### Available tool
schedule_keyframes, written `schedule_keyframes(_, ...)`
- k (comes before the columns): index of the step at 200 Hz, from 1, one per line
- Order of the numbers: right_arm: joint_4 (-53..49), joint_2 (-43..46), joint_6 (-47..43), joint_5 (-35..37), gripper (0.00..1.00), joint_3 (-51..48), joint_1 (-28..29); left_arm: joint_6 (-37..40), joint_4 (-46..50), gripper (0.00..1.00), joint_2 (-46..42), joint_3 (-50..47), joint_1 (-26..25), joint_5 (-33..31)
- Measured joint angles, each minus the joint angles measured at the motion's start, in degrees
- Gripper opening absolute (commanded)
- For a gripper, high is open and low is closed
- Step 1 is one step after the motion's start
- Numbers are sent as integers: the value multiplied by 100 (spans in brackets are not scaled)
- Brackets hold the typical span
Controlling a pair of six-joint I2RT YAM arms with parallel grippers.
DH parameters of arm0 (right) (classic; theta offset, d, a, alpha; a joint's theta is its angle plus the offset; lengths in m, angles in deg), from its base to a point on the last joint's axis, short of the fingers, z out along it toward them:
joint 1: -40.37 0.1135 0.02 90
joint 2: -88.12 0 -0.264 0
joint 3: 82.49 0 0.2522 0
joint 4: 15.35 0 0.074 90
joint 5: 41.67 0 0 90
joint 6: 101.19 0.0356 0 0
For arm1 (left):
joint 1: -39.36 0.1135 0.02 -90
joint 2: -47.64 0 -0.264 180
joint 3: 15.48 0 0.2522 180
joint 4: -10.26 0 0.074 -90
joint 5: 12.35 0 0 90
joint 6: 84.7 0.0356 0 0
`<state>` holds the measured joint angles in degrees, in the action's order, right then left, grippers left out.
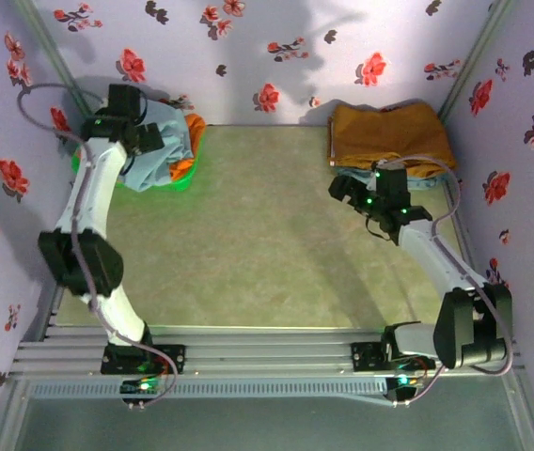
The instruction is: Fold and stack the trousers
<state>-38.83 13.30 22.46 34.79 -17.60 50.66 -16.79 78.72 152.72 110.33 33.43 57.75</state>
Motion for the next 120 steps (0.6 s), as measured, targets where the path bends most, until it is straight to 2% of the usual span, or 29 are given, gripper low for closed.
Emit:
schedule_keyframes(31,326,-380,57,-111,98,2,11,308,367,100,1521,1563,-227,-424)
schedule_keyframes(52,525,-660,114,-227,95,2,11,424,411,93,2164,1803,-365,-804)
schedule_keyframes(66,592,-791,133,-315,93,2,11,507,411,74,2520,1810,-417,-1005)
schedule_keyframes(80,651,-852,133,-352,92,-24,11,520,398,39,2785,1816,-437,-1115)
schedule_keyframes(92,658,-855,133,-382,90,-55,11,553,385,18,2861,1825,-433,-1187)
schedule_keyframes(108,675,-855,133,-431,88,-61,11,640,354,0,2813,1825,-402,-1279)
schedule_keyframes(120,708,-855,133,-457,87,-61,11,719,319,0,2712,1808,-391,-1287)
